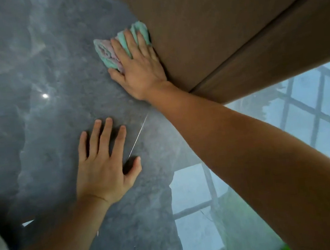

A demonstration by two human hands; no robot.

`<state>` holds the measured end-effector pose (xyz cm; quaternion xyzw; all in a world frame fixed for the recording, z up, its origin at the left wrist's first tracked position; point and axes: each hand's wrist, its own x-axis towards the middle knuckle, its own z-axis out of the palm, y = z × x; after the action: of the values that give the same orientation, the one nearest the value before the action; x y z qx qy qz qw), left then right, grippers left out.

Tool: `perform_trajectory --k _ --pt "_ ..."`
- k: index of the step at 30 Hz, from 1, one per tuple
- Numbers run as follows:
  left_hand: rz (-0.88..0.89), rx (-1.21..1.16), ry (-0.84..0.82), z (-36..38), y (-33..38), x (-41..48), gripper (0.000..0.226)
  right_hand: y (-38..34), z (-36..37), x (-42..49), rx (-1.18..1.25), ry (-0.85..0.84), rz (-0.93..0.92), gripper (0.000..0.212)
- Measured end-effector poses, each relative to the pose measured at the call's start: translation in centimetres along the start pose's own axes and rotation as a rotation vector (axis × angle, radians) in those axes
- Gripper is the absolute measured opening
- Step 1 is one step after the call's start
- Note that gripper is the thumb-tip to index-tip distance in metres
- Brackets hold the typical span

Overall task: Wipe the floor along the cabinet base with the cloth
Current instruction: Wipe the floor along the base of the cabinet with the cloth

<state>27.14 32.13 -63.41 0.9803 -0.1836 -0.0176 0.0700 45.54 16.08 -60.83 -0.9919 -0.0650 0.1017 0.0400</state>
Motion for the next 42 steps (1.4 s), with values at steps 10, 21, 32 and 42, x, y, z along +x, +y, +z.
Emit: perform_trajectory --k 10,21,32,42 --pt "-0.039 -0.012 -0.007 -0.2 0.1 0.0 0.078 5.2 4.5 -26.0 0.148 -0.003 -0.071 0.063" --pt "-0.030 -0.009 0.040 0.0 0.3 -0.3 0.073 19.9 2.1 -24.3 0.230 0.149 0.994 0.066" --pt "-0.011 -0.029 0.041 -0.3 0.1 -0.5 0.073 1.7 2.8 -24.2 0.143 -0.121 -0.135 0.067" --pt "-0.284 -0.246 0.016 -2.2 5.6 2.9 0.047 25.9 2.1 -30.0 0.136 -0.069 0.932 0.054"
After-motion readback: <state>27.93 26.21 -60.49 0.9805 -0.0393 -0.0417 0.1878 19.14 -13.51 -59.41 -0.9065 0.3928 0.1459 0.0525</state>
